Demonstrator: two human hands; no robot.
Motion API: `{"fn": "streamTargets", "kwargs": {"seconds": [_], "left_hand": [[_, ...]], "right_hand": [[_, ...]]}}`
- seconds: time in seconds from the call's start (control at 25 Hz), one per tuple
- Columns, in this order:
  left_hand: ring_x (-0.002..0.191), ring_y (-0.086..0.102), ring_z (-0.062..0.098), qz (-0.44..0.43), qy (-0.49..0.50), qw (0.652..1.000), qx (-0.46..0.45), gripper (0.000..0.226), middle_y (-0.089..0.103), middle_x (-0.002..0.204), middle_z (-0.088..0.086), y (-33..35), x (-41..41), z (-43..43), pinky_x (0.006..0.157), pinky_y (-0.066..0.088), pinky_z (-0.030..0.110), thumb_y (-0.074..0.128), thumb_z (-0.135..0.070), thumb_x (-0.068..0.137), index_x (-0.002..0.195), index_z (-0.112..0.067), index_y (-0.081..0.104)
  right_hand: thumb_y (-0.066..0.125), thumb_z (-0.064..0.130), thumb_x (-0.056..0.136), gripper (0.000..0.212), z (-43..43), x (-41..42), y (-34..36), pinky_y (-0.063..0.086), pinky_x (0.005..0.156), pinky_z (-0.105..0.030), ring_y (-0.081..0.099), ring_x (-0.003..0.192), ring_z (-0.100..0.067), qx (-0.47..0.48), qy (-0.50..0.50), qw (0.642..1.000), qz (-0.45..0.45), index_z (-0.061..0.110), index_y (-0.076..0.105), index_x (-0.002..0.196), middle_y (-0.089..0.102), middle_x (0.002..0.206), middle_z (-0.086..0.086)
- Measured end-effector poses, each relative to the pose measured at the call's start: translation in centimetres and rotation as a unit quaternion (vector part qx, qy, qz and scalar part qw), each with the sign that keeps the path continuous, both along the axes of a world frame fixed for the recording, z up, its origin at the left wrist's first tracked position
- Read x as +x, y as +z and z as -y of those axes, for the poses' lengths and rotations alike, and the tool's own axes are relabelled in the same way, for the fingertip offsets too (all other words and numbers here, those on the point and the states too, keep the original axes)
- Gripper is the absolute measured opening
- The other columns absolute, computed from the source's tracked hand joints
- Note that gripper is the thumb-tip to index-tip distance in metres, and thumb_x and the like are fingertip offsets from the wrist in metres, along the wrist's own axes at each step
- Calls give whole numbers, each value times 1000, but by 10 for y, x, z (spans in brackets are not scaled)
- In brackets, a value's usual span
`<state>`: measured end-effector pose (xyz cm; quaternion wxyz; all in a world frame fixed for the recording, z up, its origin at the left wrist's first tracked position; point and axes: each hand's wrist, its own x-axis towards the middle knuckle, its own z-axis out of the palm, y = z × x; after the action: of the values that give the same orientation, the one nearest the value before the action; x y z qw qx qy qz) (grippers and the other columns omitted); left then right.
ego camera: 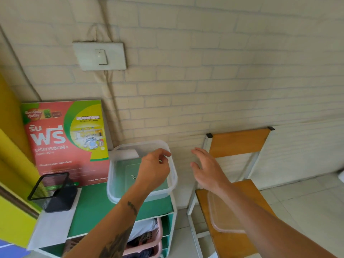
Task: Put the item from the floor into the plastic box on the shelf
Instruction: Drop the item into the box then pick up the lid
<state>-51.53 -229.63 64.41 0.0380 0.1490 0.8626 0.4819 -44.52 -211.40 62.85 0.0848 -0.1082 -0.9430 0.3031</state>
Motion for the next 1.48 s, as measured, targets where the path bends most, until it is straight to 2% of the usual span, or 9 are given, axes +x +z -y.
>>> {"fn": "streamTargets", "kwargs": {"seconds": [0.2,0.36,0.56,0.72,0.8,0.96,1.16,1.32,1.48], "left_hand": [[56,60,9,-4,-29,1000,3,28,68,75,-7,-7,27,-88,54,47,16,49,-12,86,88,-30,70],[54,61,7,38,-48,997,-35,29,66,74,-10,-39,61,-161,46,46,13,47,-16,88,88,-37,66],[71,63,11,146,-17,986,-85,30,66,94,-3,-102,95,-225,53,47,18,43,-12,88,103,-26,66],[66,60,9,213,11,969,-124,35,67,108,-1,-151,107,-249,54,43,16,41,-12,87,112,-25,64],[84,63,14,235,9,962,-138,40,62,125,1,-179,106,-259,68,49,22,42,-13,88,123,-23,60],[126,49,26,188,-21,955,-228,46,45,146,4,-256,98,-278,103,42,41,43,-23,94,140,-21,44],[133,36,33,144,-53,926,-345,55,23,156,7,-354,95,-300,101,41,48,38,-32,95,147,-20,25],[134,31,33,119,-57,923,-360,60,17,156,10,-401,102,-306,99,43,49,42,-32,92,146,-22,16],[133,28,34,88,-44,933,-347,66,20,155,12,-421,109,-305,102,42,51,47,-29,87,146,-20,19]], "right_hand": [[43,30,99,50,-89,40,-18,26,111,-30,34,140,-18,-46,-59,996,40,18,38,147,37,154,-1],[40,29,99,52,-164,75,-52,31,113,-35,34,140,-20,-63,-76,989,106,16,34,149,33,156,-2],[41,26,99,51,-234,107,-103,31,113,-38,33,141,-24,-57,-67,979,187,12,34,148,34,155,-8],[42,25,97,49,-262,118,-145,40,106,-43,42,133,-27,-70,-66,968,232,19,37,145,41,149,-5],[41,25,98,52,-272,117,-171,40,107,-44,39,136,-26,-70,-69,962,254,20,32,149,38,151,-3],[41,23,97,49,-290,106,-239,47,99,-46,46,124,-28,-50,-81,955,282,17,35,145,43,143,-6],[43,22,95,51,-299,99,-326,47,95,-44,38,126,-30,-41,-114,952,280,27,28,144,31,147,-5],[46,24,94,54,-294,98,-371,47,97,-50,33,130,-34,-24,-127,960,247,30,24,143,21,153,-8],[51,27,91,59,-284,99,-393,36,107,-53,33,132,-37,-4,-147,962,229,22,26,144,21,156,-14]]}}
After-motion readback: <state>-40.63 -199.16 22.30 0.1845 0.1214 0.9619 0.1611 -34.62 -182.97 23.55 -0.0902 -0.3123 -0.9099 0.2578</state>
